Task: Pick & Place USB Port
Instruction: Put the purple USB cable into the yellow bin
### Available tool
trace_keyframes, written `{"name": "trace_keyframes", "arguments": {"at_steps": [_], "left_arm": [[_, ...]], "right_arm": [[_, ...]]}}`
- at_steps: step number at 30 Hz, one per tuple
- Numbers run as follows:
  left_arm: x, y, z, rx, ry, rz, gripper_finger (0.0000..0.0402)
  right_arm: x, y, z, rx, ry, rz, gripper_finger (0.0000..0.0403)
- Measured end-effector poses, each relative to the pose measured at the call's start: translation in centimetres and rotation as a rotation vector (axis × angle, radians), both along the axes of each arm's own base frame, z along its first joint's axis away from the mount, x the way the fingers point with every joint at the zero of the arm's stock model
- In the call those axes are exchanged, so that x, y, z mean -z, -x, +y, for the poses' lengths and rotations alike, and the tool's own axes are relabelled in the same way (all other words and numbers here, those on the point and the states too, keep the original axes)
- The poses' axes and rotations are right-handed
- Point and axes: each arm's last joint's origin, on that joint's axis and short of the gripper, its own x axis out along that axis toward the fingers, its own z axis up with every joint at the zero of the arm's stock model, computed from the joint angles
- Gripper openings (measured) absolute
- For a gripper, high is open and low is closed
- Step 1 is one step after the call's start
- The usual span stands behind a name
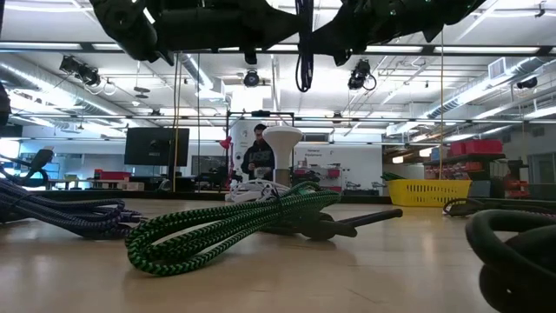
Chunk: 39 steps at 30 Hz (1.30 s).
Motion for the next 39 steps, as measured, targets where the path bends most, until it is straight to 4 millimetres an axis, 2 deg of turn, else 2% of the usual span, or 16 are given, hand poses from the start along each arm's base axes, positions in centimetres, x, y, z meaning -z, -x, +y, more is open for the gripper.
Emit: {"name": "trace_keyframes", "arguments": {"at_steps": [9,23,29,39], "left_arm": [[0.3,0.0,0.2,-0.030,-0.001,0.028,0.0026],[1.2,-0.2,-0.1,-0.019,0.004,0.128,0.0027],[1.9,-0.2,-1.0,0.006,0.008,0.196,0.0027],[2.6,-0.2,-3.1,0.067,0.006,0.278,0.0028]], "right_arm": [[0.1,0.5,-0.1,0.059,0.010,0.046,0.0015],[-2.0,5.4,-0.2,0.242,0.080,0.180,0.0015],[-1.9,7.9,-1.5,0.328,0.069,0.299,0.0015],[-1.4,10.2,-5.3,0.492,0.066,0.392,0.0015]]}}
